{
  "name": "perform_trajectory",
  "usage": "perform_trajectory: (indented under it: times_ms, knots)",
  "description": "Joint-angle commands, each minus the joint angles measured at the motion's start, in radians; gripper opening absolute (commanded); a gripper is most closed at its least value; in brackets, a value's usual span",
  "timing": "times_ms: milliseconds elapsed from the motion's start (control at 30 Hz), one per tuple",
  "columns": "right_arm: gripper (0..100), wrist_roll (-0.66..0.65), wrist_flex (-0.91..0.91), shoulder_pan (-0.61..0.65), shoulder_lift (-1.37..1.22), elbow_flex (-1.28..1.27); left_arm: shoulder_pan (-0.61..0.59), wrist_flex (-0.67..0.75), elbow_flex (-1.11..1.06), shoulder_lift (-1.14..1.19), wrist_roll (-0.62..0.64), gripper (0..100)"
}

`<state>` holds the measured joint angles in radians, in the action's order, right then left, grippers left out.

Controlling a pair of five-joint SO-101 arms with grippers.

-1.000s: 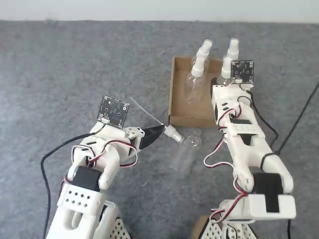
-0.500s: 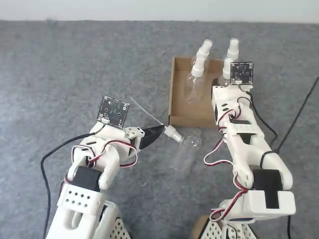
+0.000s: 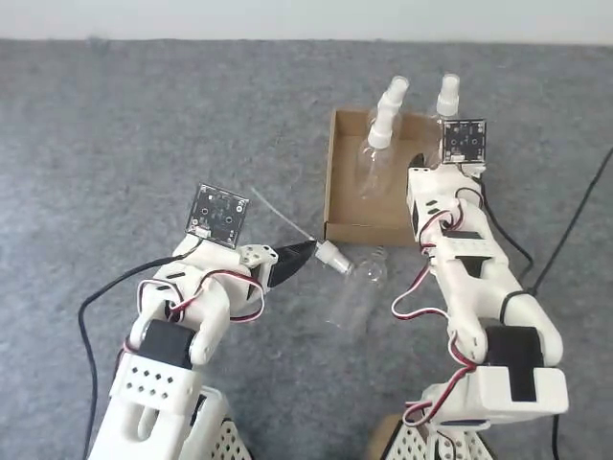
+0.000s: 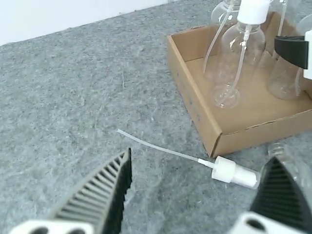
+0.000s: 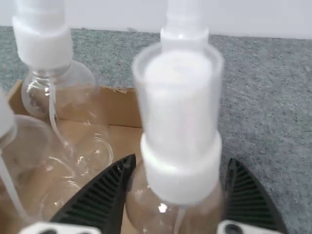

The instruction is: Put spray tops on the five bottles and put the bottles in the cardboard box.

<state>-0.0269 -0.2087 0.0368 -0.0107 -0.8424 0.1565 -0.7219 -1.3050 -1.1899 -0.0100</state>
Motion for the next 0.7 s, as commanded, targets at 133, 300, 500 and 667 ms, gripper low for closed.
perform_trajectory:
  times_ms: [133, 300, 500, 667]
  knots:
    - [29.2, -0.023, 0.012, 0.002, 0.053, 0.057, -0.002, 0.023, 0.01, -0.017, 0.015, 39]
    - [31.2, -0.023, 0.013, 0.013, 0.091, 0.052, -0.002, 0.023, 0.01, -0.017, 0.015, 39]
    - [31.4, -0.025, 0.013, 0.025, 0.097, 0.057, -0.002, 0.021, 0.01, -0.017, 0.015, 39]
    - [31.4, -0.025, 0.013, 0.021, 0.097, 0.058, -0.002, 0.021, 0.01, -0.017, 0.015, 39]
